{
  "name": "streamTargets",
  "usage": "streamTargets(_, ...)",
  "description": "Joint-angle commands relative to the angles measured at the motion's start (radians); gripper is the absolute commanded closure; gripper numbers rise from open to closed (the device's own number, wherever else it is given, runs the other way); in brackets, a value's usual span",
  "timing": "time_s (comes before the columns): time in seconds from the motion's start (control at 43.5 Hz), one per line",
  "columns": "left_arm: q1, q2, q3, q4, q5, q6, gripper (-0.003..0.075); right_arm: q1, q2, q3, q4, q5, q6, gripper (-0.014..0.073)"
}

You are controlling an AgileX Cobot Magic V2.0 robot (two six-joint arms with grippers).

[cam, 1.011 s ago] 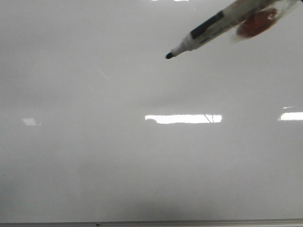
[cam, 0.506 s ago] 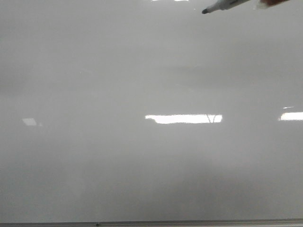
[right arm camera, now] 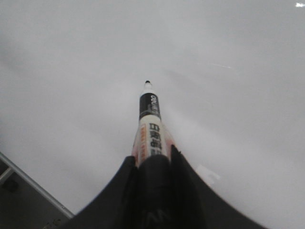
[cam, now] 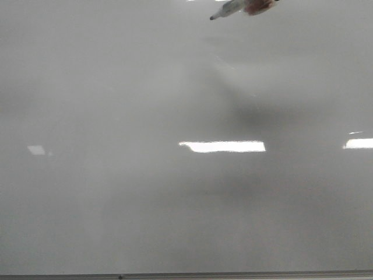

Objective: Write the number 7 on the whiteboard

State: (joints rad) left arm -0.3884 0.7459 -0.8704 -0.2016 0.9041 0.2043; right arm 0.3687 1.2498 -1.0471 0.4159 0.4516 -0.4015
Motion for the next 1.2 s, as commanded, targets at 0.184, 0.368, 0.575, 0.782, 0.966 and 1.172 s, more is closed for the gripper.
streamTargets(0.184,0.004,-0.006,-0.027,-0.02,-0.071,-0.01,0.0303,-0.012,0.082,-0.086,0.019,-0.133,-0.001,0.0659)
streamTargets(0.368,0.004,-0.006,-0.027,-0.02,-0.071,-0.01,0.0303,-0.039,0.112,-0.088,0.013,-0.144,-0.001,0.0659)
streamTargets(0.575,0.004,-0.006,-0.027,-0.02,-0.071,-0.01,0.0303,-0.157,0.081,-0.088,0.002,-0.052,-0.002,0.0659)
streamTargets(0.782,0.004,-0.006,-0.027,-0.02,-0.071,-0.01,0.0303,-0.157,0.08,-0.088,0.0,-0.024,-0.032,0.0659)
streamTargets(0.966,0.004,-0.006,-0.027,-0.02,-0.087,-0.01,0.0303,-0.126,0.11,-0.036,0.0,0.095,-0.067,0.0659)
streamTargets(1.172,0.004,-0.006,-0.027,-0.02,-0.102,-0.01,0.0303,-0.077,0.139,0.043,0.0,0.095,-0.083,0.0659)
